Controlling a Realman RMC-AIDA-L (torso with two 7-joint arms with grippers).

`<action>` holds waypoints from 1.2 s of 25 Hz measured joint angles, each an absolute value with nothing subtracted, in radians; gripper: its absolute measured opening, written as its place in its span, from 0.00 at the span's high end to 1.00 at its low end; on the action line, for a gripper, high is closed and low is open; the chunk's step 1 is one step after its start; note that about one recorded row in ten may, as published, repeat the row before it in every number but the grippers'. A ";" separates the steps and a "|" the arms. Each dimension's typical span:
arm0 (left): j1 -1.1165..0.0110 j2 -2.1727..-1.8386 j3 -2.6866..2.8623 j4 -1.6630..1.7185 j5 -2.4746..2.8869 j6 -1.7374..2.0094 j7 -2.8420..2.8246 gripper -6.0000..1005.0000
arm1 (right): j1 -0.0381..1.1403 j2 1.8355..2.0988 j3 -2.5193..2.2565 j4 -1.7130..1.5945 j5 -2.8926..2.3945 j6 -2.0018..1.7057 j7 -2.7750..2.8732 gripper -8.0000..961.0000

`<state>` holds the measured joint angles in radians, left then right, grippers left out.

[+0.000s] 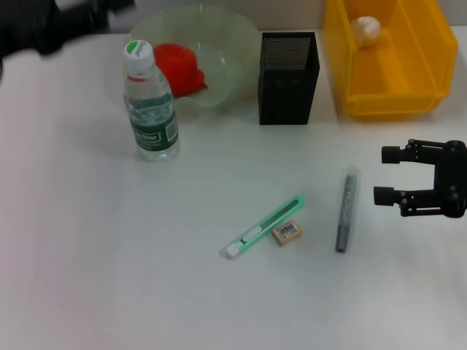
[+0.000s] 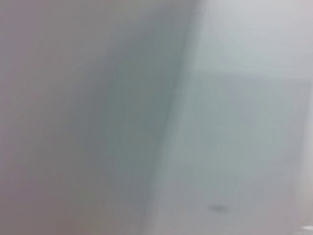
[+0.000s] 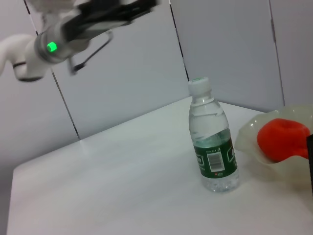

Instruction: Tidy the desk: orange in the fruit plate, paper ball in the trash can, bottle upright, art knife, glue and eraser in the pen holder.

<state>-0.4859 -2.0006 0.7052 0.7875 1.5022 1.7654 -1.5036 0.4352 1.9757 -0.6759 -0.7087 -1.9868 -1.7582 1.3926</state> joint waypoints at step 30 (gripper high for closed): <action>-0.360 -2.004 0.790 0.491 1.822 1.683 -1.099 0.22 | 0.829 2.081 -1.144 -0.969 -2.371 -1.711 1.656 0.13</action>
